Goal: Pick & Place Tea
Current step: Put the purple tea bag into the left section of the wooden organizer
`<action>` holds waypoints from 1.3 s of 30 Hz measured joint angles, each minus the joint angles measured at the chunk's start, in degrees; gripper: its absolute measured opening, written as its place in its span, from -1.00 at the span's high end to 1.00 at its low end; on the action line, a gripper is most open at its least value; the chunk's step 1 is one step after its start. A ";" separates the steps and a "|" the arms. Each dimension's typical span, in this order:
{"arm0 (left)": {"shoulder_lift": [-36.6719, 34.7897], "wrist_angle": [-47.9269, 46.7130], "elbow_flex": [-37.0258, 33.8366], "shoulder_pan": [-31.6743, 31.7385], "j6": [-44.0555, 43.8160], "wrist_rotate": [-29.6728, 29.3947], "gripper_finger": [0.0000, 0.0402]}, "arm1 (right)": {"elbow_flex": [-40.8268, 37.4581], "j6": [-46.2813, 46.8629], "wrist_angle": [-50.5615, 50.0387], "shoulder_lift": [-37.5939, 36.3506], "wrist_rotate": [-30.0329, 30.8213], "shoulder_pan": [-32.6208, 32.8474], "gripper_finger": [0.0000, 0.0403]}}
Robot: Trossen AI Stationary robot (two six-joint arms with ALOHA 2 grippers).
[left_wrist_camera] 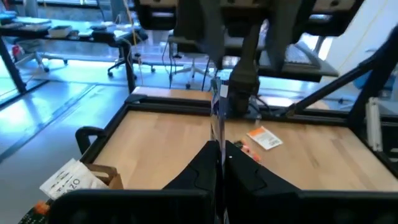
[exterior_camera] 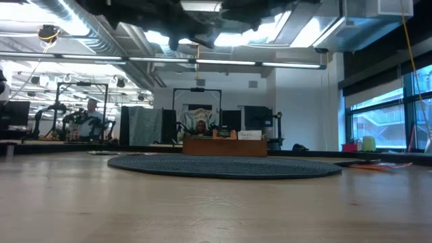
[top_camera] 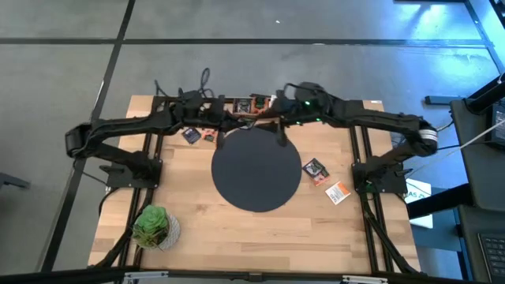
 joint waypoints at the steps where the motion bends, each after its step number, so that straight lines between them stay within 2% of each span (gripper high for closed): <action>1: -1.15 0.83 -1.21 0.74 -0.23 1.23 0.97 | 1.63 -0.02 -0.72 1.45 0.06 -0.04 0.23; 7: -6.86 9.20 -7.73 3.09 -2.08 4.58 0.97 | 9.42 -0.01 -3.61 7.83 0.02 -0.05 0.23; 18: -8.31 8.54 -8.36 3.27 -0.87 4.35 0.97 | 15.26 0.09 -4.28 13.14 -0.08 -0.03 0.24; 22: -8.33 8.55 -8.36 3.34 -0.89 4.34 0.97 | 15.41 1.16 -4.35 13.13 -0.22 -0.20 0.38; 30: -8.33 8.47 -8.36 3.36 0.01 3.69 0.88 | 15.41 1.37 -4.35 13.14 -2.48 -0.62 0.95; 39: -10.05 3.12 -8.34 4.21 -0.32 4.09 0.78 | 15.37 4.19 -5.53 13.14 -0.98 -2.98 0.97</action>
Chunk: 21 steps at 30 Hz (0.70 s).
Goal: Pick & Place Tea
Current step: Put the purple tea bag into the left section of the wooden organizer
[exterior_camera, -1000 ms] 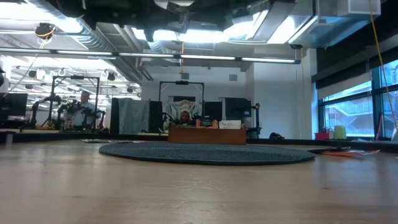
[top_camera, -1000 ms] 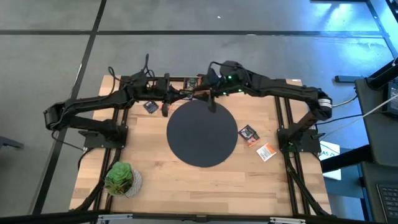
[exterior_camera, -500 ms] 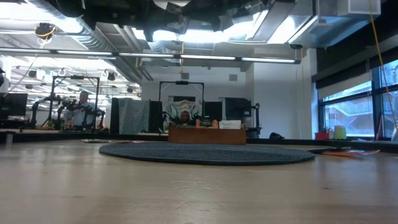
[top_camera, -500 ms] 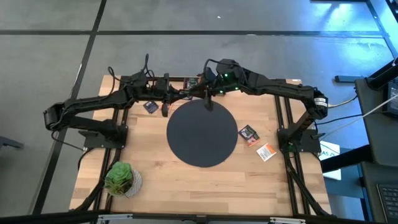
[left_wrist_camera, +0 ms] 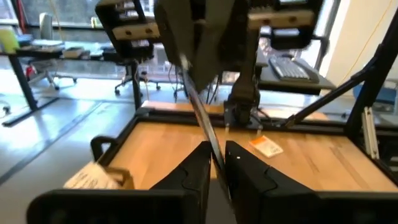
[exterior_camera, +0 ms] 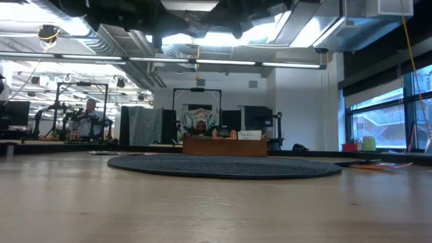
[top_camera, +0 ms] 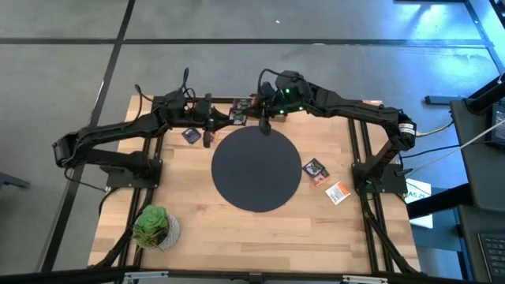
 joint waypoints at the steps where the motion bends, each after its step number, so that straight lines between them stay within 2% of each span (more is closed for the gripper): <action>1: -0.78 -1.60 0.00 0.34 0.42 0.03 0.76 | 0.00 0.03 0.00 0.00 0.00 -0.61 0.97; 9: -8.93 -10.78 0.00 5.25 1.07 0.33 0.72 | 0.00 -1.69 -0.23 3.04 0.48 -8.47 0.96; 15: -10.59 -11.36 0.00 6.25 0.39 0.26 0.74 | 0.00 -6.38 3.73 11.95 -9.39 -15.44 0.96; 21: -10.37 -12.68 0.00 6.23 -0.59 0.07 0.72 | -0.07 -11.80 8.86 21.00 -11.97 -18.72 0.95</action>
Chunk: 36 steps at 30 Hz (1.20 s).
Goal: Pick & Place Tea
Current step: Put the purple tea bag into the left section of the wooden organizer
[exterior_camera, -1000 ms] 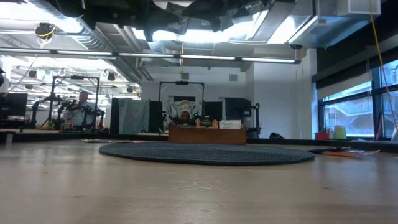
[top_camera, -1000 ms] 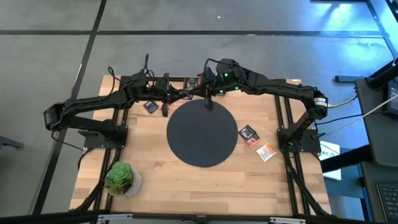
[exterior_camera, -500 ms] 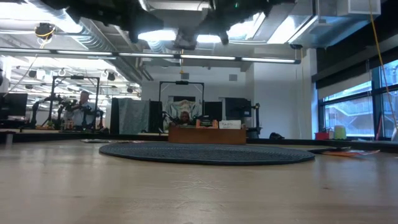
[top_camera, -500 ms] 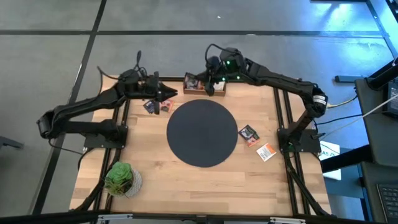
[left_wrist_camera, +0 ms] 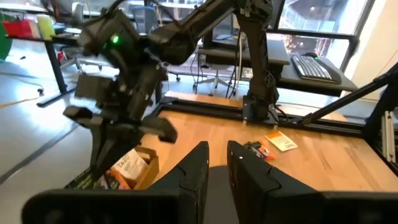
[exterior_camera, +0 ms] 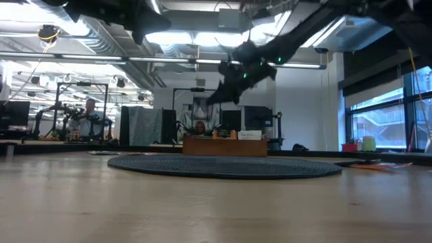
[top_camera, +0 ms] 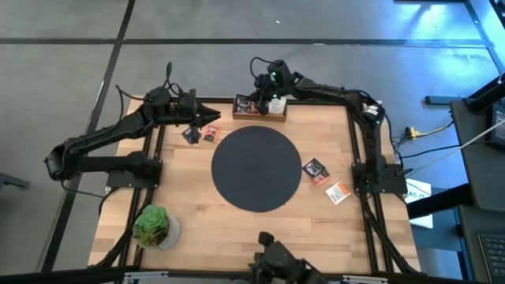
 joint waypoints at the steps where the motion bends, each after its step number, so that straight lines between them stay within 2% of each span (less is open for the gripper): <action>1: 0.00 -0.39 0.00 -0.01 -0.01 -0.15 0.72 | 0.00 -0.34 0.69 1.18 -0.04 -0.19 0.95; 8: 0.00 -2.35 0.00 0.00 -0.52 -0.48 0.74 | -0.02 -4.73 3.06 6.48 2.06 -0.47 0.95; 14: 0.00 -2.77 0.00 0.00 -0.50 -0.50 0.72 | -0.02 -7.78 3.54 7.48 3.13 -0.45 0.95; 19: 0.02 -2.97 0.00 -0.01 -0.07 -0.85 0.74 | -0.02 -11.24 3.48 7.48 7.27 -0.41 0.95; 22: 0.02 -3.01 0.00 0.00 -0.04 -1.58 0.74 | -0.02 -10.65 3.49 7.48 7.12 -0.41 0.95; 27: 0.02 -3.07 0.00 0.00 -0.02 -1.60 0.72 | -0.02 -8.85 3.00 7.48 3.40 0.20 0.95; 36: 0.02 -3.22 0.00 -0.01 -0.15 -1.62 0.74 | -0.02 -11.25 2.37 7.51 6.05 1.34 0.95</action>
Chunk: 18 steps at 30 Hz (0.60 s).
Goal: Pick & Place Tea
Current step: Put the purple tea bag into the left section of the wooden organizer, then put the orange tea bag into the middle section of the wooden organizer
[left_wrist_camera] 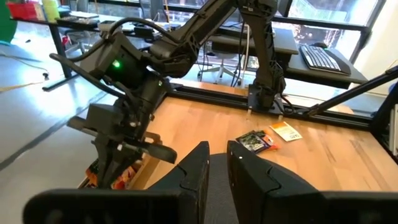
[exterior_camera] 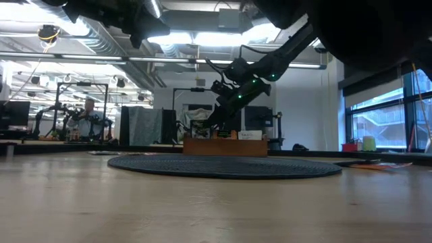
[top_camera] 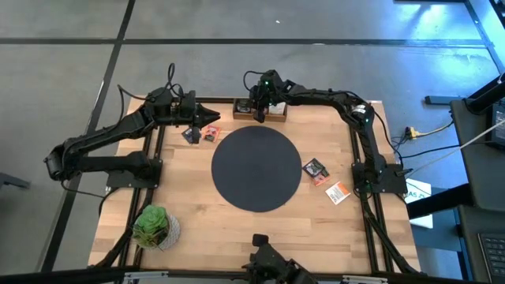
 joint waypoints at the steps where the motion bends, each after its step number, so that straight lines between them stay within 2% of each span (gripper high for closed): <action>1: 0.00 -0.13 0.00 0.01 -0.38 0.02 0.73 | 0.00 -0.13 0.01 0.00 0.00 -0.03 0.95; 7: 0.01 -1.94 0.00 0.01 -1.84 0.00 0.73 | 0.00 -0.17 0.01 0.00 1.05 0.01 0.88; 18: 0.02 -3.67 0.00 -0.01 -1.98 -0.07 0.72 | 0.00 2.33 0.56 -1.25 8.74 -0.02 0.37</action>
